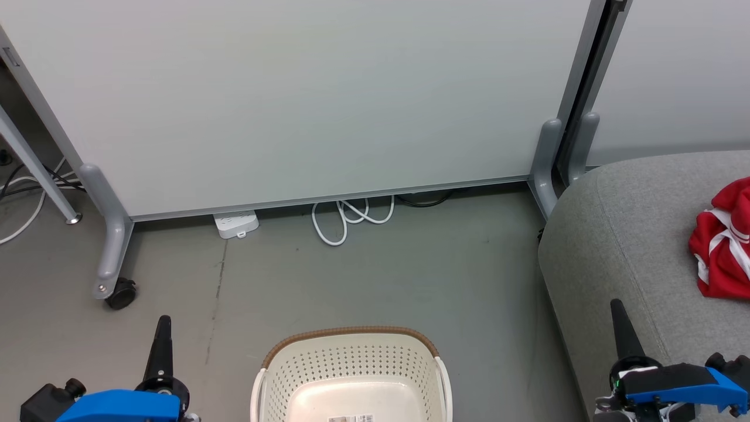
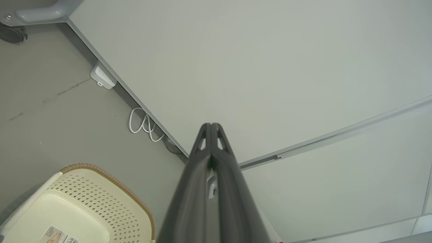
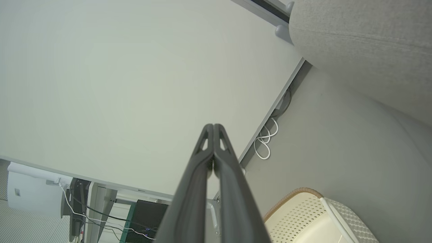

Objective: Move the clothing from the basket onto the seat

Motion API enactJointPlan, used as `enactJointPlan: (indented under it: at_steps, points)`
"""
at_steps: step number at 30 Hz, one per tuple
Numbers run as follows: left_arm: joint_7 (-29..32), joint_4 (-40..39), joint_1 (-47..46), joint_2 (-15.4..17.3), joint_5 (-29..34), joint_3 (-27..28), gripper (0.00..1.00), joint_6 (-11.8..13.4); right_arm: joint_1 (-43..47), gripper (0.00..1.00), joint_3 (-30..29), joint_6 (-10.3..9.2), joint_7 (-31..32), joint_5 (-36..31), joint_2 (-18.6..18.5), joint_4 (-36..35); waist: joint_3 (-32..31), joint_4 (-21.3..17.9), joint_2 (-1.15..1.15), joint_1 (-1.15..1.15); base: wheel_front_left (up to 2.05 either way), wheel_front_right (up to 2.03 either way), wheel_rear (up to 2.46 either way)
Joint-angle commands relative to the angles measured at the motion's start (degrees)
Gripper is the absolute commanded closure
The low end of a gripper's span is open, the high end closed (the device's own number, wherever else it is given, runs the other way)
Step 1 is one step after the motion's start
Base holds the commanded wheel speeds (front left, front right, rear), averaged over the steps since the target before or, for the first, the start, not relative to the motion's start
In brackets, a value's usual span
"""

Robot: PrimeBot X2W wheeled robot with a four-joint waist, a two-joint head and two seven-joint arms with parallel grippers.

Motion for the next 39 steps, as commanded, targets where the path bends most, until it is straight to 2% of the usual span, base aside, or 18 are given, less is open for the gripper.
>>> enactJointPlan:
  at_steps: [1,39]
  points:
    - [0.50,-0.72,-1.30,0.36,-1.45,0.37,1.00,-0.33,-1.56,1.00,-0.25,-0.02,0.48,1.56,0.08,-0.79,0.02,-0.02,0.00,0.00,0.00,0.00,0.00]
    - [5.45,-1.99,-1.62,0.44,-19.99,2.78,1.00,-0.73,-2.75,1.00,-1.71,-0.02,5.48,20.95,0.23,-1.53,0.53,-0.76,0.00,0.00,0.00,0.00,0.00]
